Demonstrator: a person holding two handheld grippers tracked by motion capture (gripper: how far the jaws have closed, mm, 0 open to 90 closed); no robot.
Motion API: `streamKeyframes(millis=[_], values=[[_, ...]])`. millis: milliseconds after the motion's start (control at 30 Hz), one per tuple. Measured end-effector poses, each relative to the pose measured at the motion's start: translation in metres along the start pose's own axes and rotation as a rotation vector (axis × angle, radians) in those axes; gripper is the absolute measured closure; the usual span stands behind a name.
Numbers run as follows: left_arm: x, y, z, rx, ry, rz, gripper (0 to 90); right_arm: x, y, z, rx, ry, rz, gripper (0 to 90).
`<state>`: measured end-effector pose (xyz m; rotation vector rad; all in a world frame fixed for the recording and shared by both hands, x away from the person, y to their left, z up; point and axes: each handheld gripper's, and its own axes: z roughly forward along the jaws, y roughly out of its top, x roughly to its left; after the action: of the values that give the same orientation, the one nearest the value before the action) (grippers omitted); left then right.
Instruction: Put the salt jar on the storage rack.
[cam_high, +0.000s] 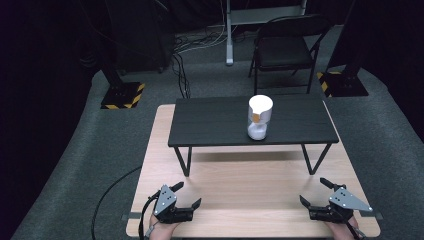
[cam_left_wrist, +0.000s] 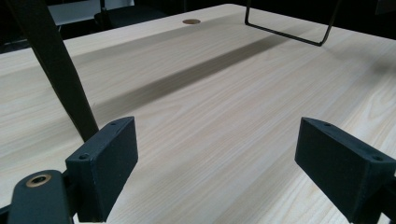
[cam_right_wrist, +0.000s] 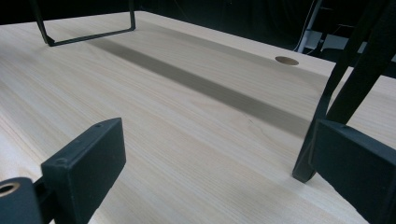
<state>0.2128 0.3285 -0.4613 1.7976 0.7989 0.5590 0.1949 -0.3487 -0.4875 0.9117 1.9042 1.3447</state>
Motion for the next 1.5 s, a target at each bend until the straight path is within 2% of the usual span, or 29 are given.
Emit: streamKeyframes(millis=[367,1500], values=[[-0.0003,-0.0013,-0.0027,-0.01,0.002,-0.005,12.7,0.0005,0.0007,0.0007,0.005,0.002,-0.004,2.7],[-0.0007,0.0008,-0.0007,0.009,-0.008,0.004,12.6,0.0003,0.0009,0.0019,0.007,0.007,-0.004,2.7]])
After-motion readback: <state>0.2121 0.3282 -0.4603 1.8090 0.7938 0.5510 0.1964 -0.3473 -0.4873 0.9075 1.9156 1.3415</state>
